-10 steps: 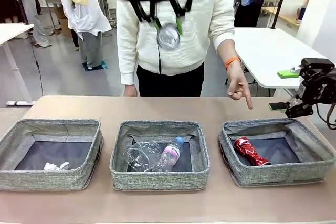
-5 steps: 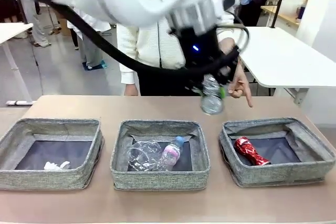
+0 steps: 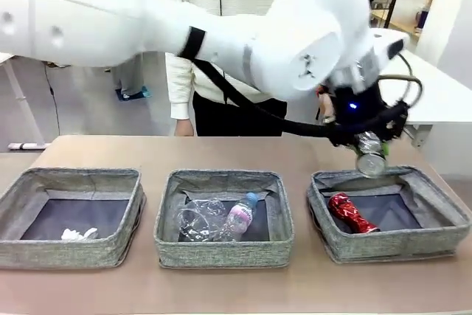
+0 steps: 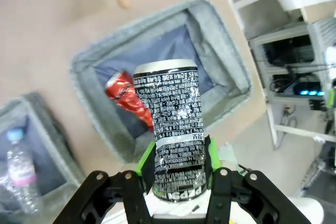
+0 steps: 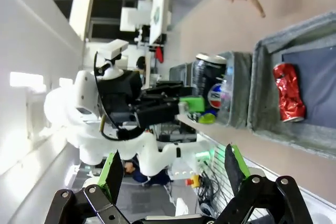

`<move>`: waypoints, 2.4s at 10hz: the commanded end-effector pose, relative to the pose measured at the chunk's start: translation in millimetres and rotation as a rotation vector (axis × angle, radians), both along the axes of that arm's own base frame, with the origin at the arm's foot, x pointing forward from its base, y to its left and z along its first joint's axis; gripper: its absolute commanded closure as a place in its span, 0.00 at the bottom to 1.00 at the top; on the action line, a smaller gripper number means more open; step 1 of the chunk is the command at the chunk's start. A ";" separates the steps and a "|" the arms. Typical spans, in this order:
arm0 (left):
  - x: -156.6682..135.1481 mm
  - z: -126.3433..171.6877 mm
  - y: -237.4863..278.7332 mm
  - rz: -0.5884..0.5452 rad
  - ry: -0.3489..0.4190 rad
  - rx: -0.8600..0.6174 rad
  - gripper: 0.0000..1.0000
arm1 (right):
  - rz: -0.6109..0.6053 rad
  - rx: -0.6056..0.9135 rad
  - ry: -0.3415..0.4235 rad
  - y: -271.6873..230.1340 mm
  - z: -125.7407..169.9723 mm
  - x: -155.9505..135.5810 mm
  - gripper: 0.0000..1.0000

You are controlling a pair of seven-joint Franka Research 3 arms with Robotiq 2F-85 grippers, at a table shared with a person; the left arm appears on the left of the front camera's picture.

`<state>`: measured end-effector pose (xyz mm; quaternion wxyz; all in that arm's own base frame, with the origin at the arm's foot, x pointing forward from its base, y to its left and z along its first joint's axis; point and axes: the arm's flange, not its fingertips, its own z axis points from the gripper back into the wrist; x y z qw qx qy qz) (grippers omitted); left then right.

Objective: Sort the waste into the appropriate baskets.
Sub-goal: Place the picked waste into the Fabric basket indicated by the person.

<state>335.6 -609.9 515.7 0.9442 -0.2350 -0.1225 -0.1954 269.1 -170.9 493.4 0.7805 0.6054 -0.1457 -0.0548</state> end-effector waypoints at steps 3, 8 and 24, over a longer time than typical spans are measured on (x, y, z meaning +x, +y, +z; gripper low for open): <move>5.9 -0.1 -35.6 -0.012 0.009 0.080 0.57 | -0.023 0.007 -0.011 -7.4 4.2 -4.6 0.00; 13.3 3.0 -31.9 -0.020 -0.037 0.068 0.00 | -0.023 0.007 -0.011 -7.4 4.2 -4.6 0.00; 37.7 13.0 534.5 0.194 0.438 -0.325 0.00 | 0.333 0.051 -0.017 154.6 2.0 63.5 0.00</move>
